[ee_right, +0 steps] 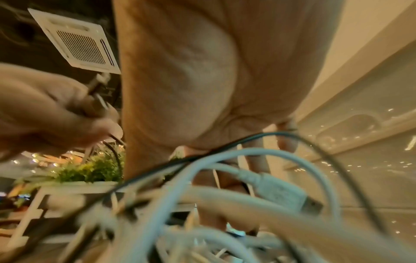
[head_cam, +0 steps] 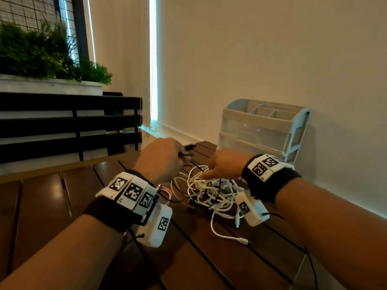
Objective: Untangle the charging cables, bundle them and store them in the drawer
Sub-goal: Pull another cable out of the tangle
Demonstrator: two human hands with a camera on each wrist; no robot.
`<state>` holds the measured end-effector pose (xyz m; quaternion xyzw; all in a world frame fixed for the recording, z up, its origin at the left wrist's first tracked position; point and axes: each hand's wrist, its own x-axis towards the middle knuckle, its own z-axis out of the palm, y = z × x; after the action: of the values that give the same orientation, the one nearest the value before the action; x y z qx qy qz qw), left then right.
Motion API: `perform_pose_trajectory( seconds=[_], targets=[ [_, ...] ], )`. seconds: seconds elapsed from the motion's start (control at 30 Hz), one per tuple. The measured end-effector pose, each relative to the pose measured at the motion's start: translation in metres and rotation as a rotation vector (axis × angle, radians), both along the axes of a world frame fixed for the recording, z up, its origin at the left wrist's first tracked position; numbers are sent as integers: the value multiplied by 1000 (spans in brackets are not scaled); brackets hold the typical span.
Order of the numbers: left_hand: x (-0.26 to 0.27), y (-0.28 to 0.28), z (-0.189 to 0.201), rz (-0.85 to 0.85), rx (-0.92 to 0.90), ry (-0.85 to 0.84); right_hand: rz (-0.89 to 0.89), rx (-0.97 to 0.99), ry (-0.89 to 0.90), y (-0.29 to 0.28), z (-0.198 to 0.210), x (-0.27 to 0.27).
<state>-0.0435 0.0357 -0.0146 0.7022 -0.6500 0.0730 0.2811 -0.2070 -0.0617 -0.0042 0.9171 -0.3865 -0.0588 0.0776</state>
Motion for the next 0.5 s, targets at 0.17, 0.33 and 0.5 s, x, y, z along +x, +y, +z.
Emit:
perform_pose_trajectory(
  seconds=[0.17,0.33,0.5],
  targets=[
    [9,-1,6,65,-169,31,-196,-479,38,-4,23,-12],
    [-1,-7,-8,48,-116,55,113,-298,-25,17,11,10],
    [-9,-1,-2,-10,-139,54,62,303,-341,16,-11,-1]
  ],
)
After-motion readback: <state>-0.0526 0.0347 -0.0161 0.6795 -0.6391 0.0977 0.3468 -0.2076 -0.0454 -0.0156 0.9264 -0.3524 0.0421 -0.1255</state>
